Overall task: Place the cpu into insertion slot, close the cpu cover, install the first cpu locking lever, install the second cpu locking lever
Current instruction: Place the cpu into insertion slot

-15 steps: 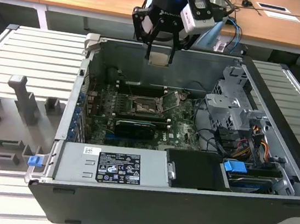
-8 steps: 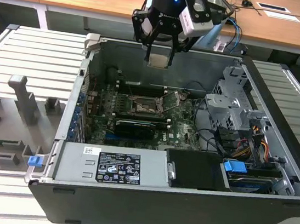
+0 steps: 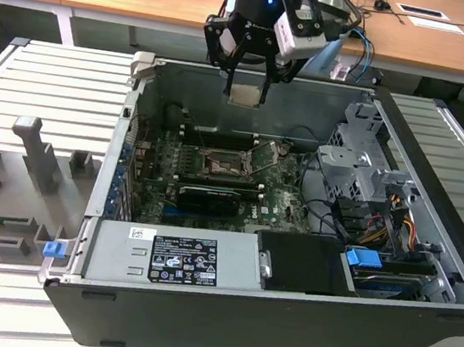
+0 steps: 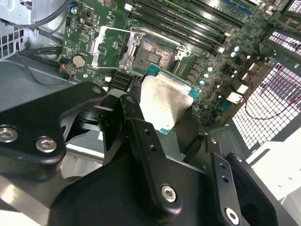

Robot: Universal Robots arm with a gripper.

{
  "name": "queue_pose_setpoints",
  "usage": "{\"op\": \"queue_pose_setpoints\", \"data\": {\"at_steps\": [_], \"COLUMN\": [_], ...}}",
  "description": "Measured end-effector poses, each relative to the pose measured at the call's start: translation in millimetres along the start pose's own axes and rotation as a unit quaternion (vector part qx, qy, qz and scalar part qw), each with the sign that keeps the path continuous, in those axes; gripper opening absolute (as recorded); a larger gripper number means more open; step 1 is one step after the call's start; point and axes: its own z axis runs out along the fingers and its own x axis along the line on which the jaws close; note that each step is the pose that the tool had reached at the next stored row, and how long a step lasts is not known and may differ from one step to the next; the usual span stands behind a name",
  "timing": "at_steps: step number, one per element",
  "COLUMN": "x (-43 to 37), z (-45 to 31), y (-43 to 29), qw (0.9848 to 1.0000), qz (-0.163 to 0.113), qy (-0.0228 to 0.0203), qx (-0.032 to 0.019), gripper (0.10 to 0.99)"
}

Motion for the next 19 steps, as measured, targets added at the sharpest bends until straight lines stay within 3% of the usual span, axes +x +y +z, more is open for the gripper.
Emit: {"op": "queue_pose_setpoints", "data": {"at_steps": [8,19], "x": [0.0,0.0], "z": [0.6,0.8], "y": [0.0,0.0], "qw": [0.9992,0.9982], "qz": [0.039,0.059], "qy": [-0.0034,-0.0051], "qx": [-0.0005,-0.0006], "gripper": [0.533,0.533]}}
